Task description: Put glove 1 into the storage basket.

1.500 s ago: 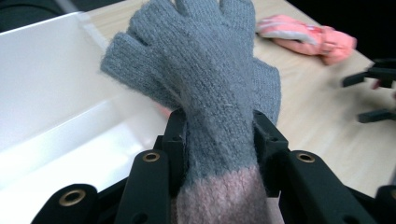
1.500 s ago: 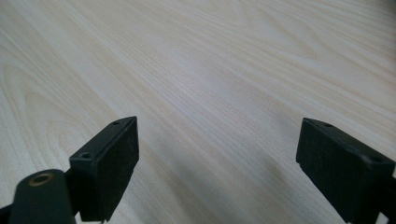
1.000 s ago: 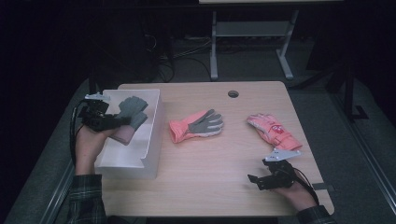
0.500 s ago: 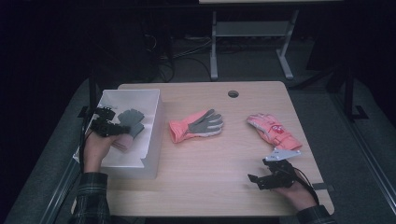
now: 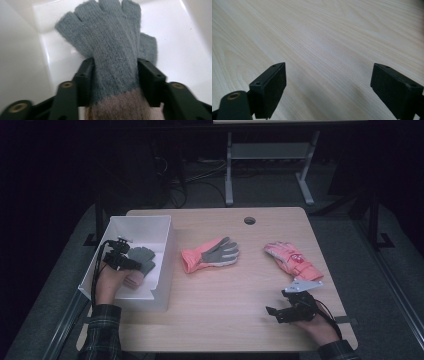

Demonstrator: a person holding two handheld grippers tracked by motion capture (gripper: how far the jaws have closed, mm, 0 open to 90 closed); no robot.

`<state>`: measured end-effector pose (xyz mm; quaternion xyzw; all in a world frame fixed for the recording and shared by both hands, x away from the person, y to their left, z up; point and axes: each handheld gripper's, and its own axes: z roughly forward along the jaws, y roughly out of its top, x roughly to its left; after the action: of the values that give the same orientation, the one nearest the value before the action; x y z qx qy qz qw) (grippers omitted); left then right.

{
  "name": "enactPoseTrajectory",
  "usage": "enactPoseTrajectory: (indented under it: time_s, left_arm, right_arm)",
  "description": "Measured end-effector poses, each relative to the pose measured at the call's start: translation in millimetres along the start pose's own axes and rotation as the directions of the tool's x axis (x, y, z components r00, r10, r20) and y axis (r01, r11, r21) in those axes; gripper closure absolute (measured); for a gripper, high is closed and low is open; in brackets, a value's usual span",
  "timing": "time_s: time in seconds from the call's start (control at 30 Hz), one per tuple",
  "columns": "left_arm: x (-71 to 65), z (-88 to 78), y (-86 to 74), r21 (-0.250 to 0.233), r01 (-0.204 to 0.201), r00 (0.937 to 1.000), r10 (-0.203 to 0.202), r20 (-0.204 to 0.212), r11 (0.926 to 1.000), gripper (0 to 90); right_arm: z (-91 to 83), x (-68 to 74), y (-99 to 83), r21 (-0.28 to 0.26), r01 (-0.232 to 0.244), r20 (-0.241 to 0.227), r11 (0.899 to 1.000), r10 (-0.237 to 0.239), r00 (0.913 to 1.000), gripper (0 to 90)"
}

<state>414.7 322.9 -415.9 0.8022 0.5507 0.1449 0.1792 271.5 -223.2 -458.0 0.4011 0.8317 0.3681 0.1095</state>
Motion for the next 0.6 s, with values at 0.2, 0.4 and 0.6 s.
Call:
enactPoseTrajectory:
  time_s: [0.2, 0.4, 0.6]
  left_arm:
    - [-3.2, -6.2, 2.3, -0.010, -0.005, 0.9994, 0.005, -0.033, 0.9999, 30.0]
    - [-4.4, -25.4, 5.2, -0.072, 0.005, 0.9997, -0.004, 0.023, 0.9974, 20.5]
    - [-7.9, -47.9, 7.5, -0.141, 0.002, 0.9962, 0.010, 0.087, 0.9900, 18.2]
  right_arm:
    - [0.0, 0.3, 0.3, -0.001, 0.003, 0.000, 1.000, -0.003, 1.0000, 13.0]
    - [-0.1, 0.3, 0.2, 0.005, 0.001, -0.002, 1.000, -0.001, 1.0000, 13.0]
    - [0.7, 0.9, 0.5, 0.003, 0.001, -0.003, 1.000, -0.001, 1.0000, 13.0]
